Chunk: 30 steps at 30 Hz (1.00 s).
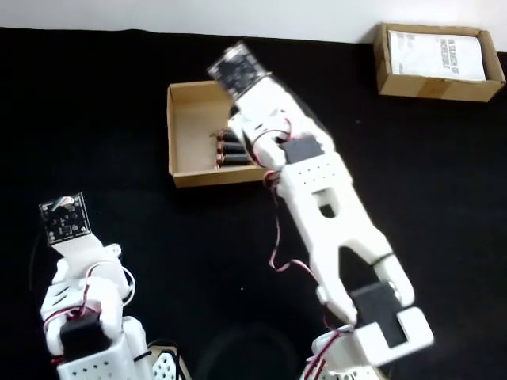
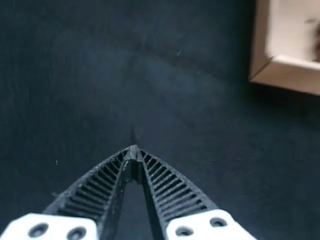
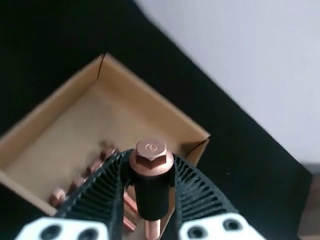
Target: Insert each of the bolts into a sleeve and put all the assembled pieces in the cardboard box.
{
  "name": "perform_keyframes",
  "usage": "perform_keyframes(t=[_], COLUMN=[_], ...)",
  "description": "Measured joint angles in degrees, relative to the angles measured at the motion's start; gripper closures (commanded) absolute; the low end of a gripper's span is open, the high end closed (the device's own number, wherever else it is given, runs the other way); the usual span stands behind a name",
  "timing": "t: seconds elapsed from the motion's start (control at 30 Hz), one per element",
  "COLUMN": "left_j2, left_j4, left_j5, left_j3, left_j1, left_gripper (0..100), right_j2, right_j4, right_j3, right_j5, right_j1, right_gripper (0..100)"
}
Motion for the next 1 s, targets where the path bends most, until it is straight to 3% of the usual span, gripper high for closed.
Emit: perform_keyframes(t=[0.17, 0.33, 0.67, 0.73, 0.9, 1.0], left_j2=[0.0, 0.0, 0.0, 0.0, 0.0, 0.0], left_j4=[-8.0, -14.51, -15.3, -15.3, -15.3, -15.3], left_j5=[0.0, 0.0, 0.09, 0.09, 0.09, 0.09], left_j3=[9.58, 10.46, 10.46, 10.46, 10.46, 10.46], left_j1=[-1.23, -1.32, -1.32, -1.32, -1.32, -1.32], left_gripper=[99, 99, 99, 99, 99, 99], right_j2=[7.38, 13.98, 21.63, 21.63, 21.36, 19.52], right_j4=[0.0, 0.0, -8.0, -7.82, -2.73, 0.97], right_j3=[-0.09, -0.26, -1.32, -1.41, -2.2, -2.29], right_j5=[8.53, 17.23, 19.6, 19.87, 19.43, 18.64], right_j1=[-0.18, -0.35, -4.31, -5.45, -6.42, -6.68], right_gripper=[99.2, 99.2, 99.1, 95.9, 74.8, 74.5])
